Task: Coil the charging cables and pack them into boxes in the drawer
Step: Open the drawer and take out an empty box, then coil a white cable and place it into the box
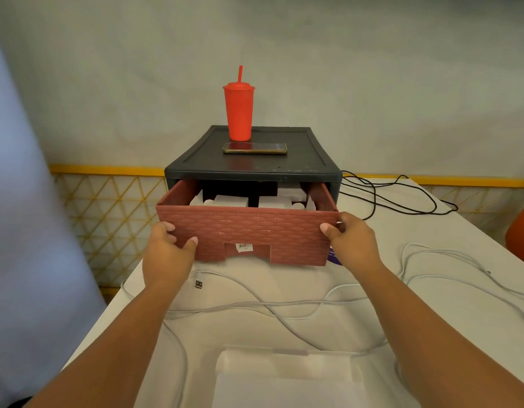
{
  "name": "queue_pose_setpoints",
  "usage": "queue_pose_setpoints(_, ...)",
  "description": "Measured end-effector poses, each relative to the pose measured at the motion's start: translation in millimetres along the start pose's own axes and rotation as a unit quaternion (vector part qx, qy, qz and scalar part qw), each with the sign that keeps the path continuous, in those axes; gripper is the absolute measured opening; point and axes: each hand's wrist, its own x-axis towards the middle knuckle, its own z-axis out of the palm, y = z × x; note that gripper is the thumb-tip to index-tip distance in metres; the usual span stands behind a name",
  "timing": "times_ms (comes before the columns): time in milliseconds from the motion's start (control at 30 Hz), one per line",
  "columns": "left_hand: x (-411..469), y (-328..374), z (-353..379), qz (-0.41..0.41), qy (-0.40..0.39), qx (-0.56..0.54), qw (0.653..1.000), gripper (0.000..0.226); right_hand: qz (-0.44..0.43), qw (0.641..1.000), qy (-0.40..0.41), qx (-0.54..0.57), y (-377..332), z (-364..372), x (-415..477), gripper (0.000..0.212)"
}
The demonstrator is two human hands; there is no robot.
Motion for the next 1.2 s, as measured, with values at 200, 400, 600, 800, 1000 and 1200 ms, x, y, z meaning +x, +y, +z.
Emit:
queue_pose_setpoints(200, -22.5, 10.1, -5.2, -0.003, -0.118, 0.006, 0.993, 0.056, 0.014, 0.999, -0.035, 0.002, 1.7, 1.3, -0.7, 0.033)
queue_pose_setpoints(400, -95.9, 21.3, -39.2, 0.005, -0.236, -0.066, 0.97, 0.023, 0.042, 0.993, -0.054, 0.098, 15.6, -23.1, -60.8, 0.032)
queue_pose_setpoints(600, -159.3, 4.1, -59.1, -0.046, -0.248, -0.104, 0.962, 0.029, 0.045, 0.988, -0.048, 0.137, 46.5, -44.9, -146.7, 0.019)
queue_pose_setpoints(800, -191.2, -6.0, -58.8, -0.069, -0.26, -0.117, 0.956, 0.062, 0.058, 0.991, -0.099, 0.065, 63.1, -44.0, -199.6, 0.043)
queue_pose_setpoints(1000, -202.1, -0.1, -56.7, -0.038, -0.289, -0.042, 0.955, 0.071, -0.042, 0.983, -0.176, -0.037, 61.7, -41.2, -210.9, 0.025)
queue_pose_setpoints(1200, -195.2, 1.8, -57.3, -0.008, -0.35, -0.019, 0.937, 0.088, -0.05, 0.98, -0.181, 0.067, 65.2, -43.8, -207.6, 0.046)
